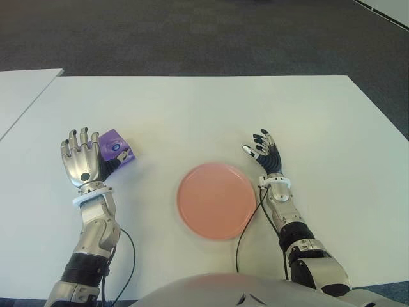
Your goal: Put the tissue paper into the plate.
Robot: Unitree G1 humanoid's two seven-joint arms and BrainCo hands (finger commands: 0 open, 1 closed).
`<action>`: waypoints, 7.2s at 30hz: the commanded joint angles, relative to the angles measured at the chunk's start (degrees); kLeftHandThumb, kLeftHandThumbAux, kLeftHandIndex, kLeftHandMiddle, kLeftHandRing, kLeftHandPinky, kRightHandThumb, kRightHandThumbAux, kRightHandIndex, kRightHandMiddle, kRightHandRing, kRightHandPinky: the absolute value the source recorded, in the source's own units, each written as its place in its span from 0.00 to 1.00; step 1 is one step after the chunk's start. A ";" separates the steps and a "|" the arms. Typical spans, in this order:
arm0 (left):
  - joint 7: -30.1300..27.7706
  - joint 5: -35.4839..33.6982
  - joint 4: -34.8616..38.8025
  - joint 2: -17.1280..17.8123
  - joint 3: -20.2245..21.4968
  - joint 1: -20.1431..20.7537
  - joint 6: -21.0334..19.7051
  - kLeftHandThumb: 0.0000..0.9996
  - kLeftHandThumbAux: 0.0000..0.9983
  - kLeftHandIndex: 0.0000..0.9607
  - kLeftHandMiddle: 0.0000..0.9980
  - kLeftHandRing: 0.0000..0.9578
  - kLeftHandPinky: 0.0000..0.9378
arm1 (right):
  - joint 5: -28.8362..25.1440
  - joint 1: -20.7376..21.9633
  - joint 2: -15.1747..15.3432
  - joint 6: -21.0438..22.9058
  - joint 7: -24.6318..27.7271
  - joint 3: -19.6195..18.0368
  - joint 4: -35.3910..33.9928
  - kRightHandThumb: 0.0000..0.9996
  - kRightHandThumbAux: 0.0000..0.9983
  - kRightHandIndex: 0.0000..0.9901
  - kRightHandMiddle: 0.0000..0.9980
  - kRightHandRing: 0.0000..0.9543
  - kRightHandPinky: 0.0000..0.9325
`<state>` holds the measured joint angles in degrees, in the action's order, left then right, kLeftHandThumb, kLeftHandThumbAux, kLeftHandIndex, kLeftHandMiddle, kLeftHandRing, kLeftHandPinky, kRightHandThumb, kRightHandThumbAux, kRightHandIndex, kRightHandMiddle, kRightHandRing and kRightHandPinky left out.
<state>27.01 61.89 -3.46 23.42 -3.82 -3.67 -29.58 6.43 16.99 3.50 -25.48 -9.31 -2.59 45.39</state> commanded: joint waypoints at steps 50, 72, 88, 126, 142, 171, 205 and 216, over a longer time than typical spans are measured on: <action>-2.52 -2.58 -21.16 1.90 -8.49 10.57 -3.50 0.39 0.28 0.22 0.08 0.03 0.03 | -8.60 -4.62 -1.33 -2.27 9.50 -4.88 3.24 0.68 0.67 0.15 0.35 0.30 0.15; 2.45 -5.09 -38.14 2.28 -12.72 17.96 -2.22 0.38 0.31 0.21 0.09 0.03 0.02 | -8.32 -5.91 -1.45 -0.57 7.61 -4.97 -0.75 0.68 0.68 0.16 0.37 0.31 0.16; 11.09 -7.42 -51.16 1.87 -15.62 22.51 1.96 0.39 0.32 0.24 0.13 0.07 0.09 | -9.83 -6.83 -1.48 0.62 8.48 -5.89 -3.15 0.69 0.69 0.16 0.36 0.30 0.13; 20.74 -13.02 -64.48 -0.68 -19.08 28.44 5.41 0.71 0.56 0.42 0.63 0.63 0.68 | -10.87 -7.84 -1.85 2.12 9.12 -6.85 -6.29 0.94 0.64 0.18 0.47 0.31 0.13; 26.26 -18.30 -66.90 -3.02 -17.11 31.28 12.36 0.75 0.69 0.46 0.81 0.86 0.91 | -10.78 -9.39 -2.17 3.90 8.70 -6.60 -10.40 0.95 0.64 0.19 0.47 0.32 0.12; 31.16 -19.12 -65.41 -3.88 -18.68 32.69 11.76 0.85 0.65 0.47 0.49 0.89 0.94 | -12.22 -9.59 -5.64 -1.20 6.38 -8.50 -11.80 0.95 0.64 0.22 0.47 0.36 0.22; 29.77 -14.13 -43.88 -1.91 -20.18 30.26 6.45 0.85 0.66 0.47 0.49 0.81 0.87 | -11.12 -9.40 -5.16 -0.09 5.03 -8.13 -11.33 0.95 0.65 0.22 0.47 0.35 0.20; 25.09 -11.43 -38.33 -0.78 -20.81 29.66 3.94 0.86 0.65 0.46 0.52 0.82 0.89 | -10.47 -9.63 -4.87 1.05 4.22 -7.56 -11.52 0.95 0.65 0.22 0.47 0.35 0.21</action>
<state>54.29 49.06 -43.99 21.69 -23.94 26.47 -24.57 -4.30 9.17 -1.19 -26.57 -4.45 -10.20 32.62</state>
